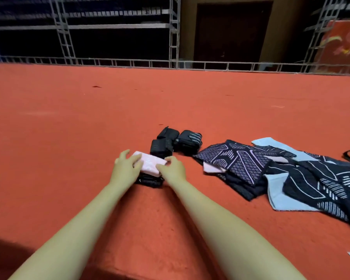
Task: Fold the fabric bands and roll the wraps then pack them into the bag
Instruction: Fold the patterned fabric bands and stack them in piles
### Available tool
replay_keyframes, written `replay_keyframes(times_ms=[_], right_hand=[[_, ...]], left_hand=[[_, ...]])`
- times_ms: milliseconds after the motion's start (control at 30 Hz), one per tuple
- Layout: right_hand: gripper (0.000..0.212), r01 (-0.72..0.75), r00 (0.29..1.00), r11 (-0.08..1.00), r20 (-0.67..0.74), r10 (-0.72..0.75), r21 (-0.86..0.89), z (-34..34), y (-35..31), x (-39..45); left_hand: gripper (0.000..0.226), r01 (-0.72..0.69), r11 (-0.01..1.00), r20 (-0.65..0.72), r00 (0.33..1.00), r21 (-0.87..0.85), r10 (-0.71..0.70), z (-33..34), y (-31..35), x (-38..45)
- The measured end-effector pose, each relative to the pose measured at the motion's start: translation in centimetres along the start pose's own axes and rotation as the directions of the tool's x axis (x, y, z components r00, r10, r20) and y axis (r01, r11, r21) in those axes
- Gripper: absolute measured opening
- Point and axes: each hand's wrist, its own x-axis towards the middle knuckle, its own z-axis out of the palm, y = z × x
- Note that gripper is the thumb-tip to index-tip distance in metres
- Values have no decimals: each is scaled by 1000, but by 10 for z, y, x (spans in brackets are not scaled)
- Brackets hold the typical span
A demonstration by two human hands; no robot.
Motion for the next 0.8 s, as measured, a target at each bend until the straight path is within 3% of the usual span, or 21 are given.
replay_keyframes(times_ms=[100,200,267,300,367,433,533,667,800], right_hand=[[41,-13,1000,1000,0,13,-26,-7,23,-7],[24,219,973,962,-41,-228,-161,-50,35,-13],[17,301,916,903,-172,-364,-306,-93,46,-8],[19,273,887,879,-250,-388,-392,-117,53,-3],[29,82,853,832,-393,-343,-548,-164,67,9],[44,-168,870,778,-462,-171,-605,-204,81,19],[54,-327,911,723,-406,70,-609,-232,88,23],[25,-115,946,856,-317,-60,-505,-236,71,14],[24,94,924,976,-347,-159,-196,-236,48,-18]], left_hand=[[33,93,974,37,994,205,-103,8,-8,1],[36,-43,958,2,999,282,44,-1,-2,6],[47,-113,958,10,993,264,115,-6,7,4],[49,-138,958,21,990,251,137,-7,12,2],[41,-187,958,63,982,218,178,-3,28,-5],[28,-242,960,84,969,137,232,5,48,-14],[24,-314,949,90,946,27,310,22,77,-29],[25,-338,939,138,929,-68,344,42,114,-53],[31,-306,940,182,926,-149,330,59,138,-64]])
